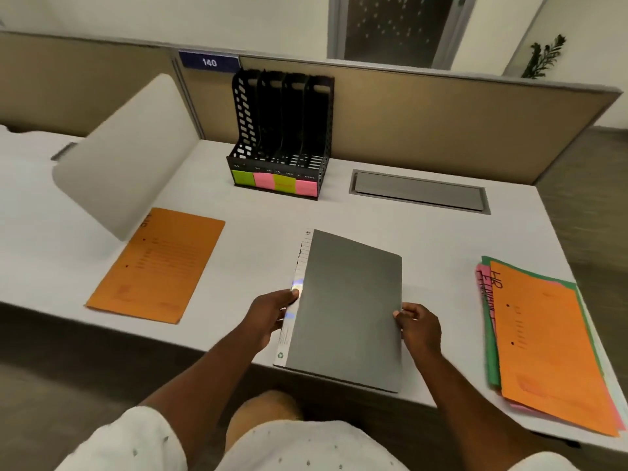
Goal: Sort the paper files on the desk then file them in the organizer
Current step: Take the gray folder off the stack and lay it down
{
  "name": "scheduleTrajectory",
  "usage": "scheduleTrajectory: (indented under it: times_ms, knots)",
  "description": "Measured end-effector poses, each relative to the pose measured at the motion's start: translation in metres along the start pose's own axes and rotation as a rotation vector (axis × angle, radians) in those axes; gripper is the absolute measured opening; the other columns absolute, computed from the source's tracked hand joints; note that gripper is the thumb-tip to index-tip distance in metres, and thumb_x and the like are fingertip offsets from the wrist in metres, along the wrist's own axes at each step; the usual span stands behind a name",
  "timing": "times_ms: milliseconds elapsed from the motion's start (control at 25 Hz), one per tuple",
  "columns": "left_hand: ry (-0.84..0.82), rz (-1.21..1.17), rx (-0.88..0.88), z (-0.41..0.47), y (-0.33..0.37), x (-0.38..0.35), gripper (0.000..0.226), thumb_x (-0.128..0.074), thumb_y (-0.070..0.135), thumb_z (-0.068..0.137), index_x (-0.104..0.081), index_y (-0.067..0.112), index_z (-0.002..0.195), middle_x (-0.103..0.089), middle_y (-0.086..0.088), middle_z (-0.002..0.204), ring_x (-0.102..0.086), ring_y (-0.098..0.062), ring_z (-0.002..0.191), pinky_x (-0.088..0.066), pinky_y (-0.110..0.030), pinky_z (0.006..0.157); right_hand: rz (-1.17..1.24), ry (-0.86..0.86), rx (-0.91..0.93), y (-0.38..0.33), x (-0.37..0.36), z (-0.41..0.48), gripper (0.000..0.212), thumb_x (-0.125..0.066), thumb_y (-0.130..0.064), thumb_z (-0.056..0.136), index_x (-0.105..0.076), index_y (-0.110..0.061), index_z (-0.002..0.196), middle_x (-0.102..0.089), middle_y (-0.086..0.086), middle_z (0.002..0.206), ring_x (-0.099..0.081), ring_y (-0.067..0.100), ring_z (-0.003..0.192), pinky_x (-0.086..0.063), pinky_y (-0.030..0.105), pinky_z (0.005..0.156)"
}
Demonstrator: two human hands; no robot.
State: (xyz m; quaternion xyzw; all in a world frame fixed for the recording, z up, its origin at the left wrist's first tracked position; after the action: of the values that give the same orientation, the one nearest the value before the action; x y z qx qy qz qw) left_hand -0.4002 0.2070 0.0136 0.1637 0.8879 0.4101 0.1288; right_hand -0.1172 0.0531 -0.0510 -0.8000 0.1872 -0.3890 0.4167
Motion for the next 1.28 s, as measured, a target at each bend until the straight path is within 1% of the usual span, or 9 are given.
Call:
scheduleTrajectory:
  times_ms: [240,440,600,680,800,920,1000,1080,1280]
  knots:
    - [0.164,0.205,-0.23,0.032,0.011,0.053,0.022,-0.053,0.032,0.104,-0.074,0.03,0.108,-0.077,0.011,0.101,-0.071,-0.011,0.098,-0.051,-0.02,0.081,-0.156,-0.067,0.12,-0.035,-0.079,-0.006,0.031,-0.068,-0.005,0.089,-0.068,-0.011,0.119,-0.071,0.004,0.109,-0.063,0.021,0.099,-0.046,0.028,0.088]
    - [0.128,0.418,-0.139,0.089,0.017,0.122,0.037,-0.041,0.034,0.107,-0.056,0.023,0.139,-0.066,0.001,0.129,-0.063,-0.021,0.116,-0.048,-0.041,0.105,-0.301,-0.122,0.147,-0.068,-0.161,-0.011,0.042,-0.058,0.0,0.088,-0.065,-0.013,0.127,-0.068,0.009,0.12,-0.063,0.028,0.112,-0.045,0.03,0.092]
    - [0.028,0.471,-0.079,0.124,0.023,0.173,0.048,-0.049,0.051,0.101,-0.046,0.029,0.143,-0.061,-0.002,0.138,-0.062,-0.02,0.119,-0.051,-0.038,0.104,-0.361,-0.152,0.107,-0.086,-0.225,-0.014,0.048,-0.06,-0.002,0.088,-0.058,-0.008,0.135,-0.065,0.014,0.13,-0.061,0.034,0.119,-0.047,0.039,0.101]
    - [0.017,0.593,-0.031,0.143,0.024,0.191,0.072,-0.052,0.064,0.094,-0.032,0.029,0.153,-0.045,-0.002,0.155,-0.049,-0.025,0.136,-0.042,-0.045,0.113,-0.398,-0.162,0.065,-0.091,-0.247,-0.017,0.054,-0.061,-0.005,0.088,-0.051,-0.007,0.141,-0.06,0.014,0.137,-0.057,0.035,0.125,-0.045,0.04,0.105]
    - [0.016,0.879,-0.065,0.156,0.028,0.205,0.093,-0.05,0.065,0.094,-0.006,0.018,0.161,-0.009,-0.005,0.169,-0.011,-0.027,0.156,-0.013,-0.047,0.126,-0.425,-0.186,0.008,-0.097,-0.265,-0.025,0.058,-0.063,-0.007,0.085,-0.048,-0.007,0.142,-0.059,0.015,0.137,-0.057,0.036,0.124,-0.045,0.038,0.102]
    - [-0.006,1.068,-0.154,0.162,0.031,0.218,0.103,-0.052,0.064,0.093,0.003,0.009,0.16,-0.003,-0.01,0.169,-0.002,-0.028,0.156,-0.008,-0.045,0.126,-0.522,-0.243,-0.013,-0.097,-0.278,-0.025,0.074,-0.068,-0.027,0.088,-0.034,-0.008,0.151,-0.042,0.014,0.154,-0.04,0.031,0.141,-0.036,0.039,0.113]
    - [-0.017,1.214,-0.198,0.166,0.028,0.226,0.107,-0.046,0.07,0.092,0.01,0.008,0.159,0.006,-0.01,0.169,0.006,-0.028,0.156,-0.003,-0.044,0.125,-0.741,-0.298,-0.039,-0.094,-0.284,-0.024,0.085,-0.058,-0.05,0.093,-0.017,-0.013,0.159,-0.014,0.007,0.167,-0.014,0.027,0.153,-0.02,0.046,0.121]
    - [-0.037,1.285,-0.244,0.167,0.026,0.229,0.106,-0.04,0.072,0.093,0.015,0.01,0.158,0.015,-0.008,0.168,0.013,-0.027,0.155,0.002,-0.042,0.124,-0.861,-0.339,-0.042,-0.092,-0.289,-0.026,0.088,-0.047,-0.061,0.095,-0.008,-0.016,0.16,0.0,0.003,0.169,-0.002,0.026,0.155,-0.012,0.052,0.122]
    - [-0.085,1.394,-0.389,0.169,0.027,0.23,0.097,-0.033,0.071,0.095,0.021,0.018,0.157,0.027,-0.004,0.163,0.022,-0.024,0.153,0.001,-0.046,0.127,-0.903,-0.32,-0.022,-0.092,-0.29,-0.034,0.086,-0.037,-0.064,0.097,-0.004,-0.016,0.16,0.004,0.004,0.169,0.002,0.026,0.155,-0.007,0.055,0.123]
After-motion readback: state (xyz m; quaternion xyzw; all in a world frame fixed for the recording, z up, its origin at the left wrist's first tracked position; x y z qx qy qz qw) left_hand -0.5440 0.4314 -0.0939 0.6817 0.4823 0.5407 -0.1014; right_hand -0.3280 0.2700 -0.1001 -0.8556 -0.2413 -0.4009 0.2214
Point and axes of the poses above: each hand's wrist, its own z-axis towards the middle knuckle, its own x-axis out of the back of the hand, y = z × x, the point moved 1 cm from there along z, towards the middle knuckle
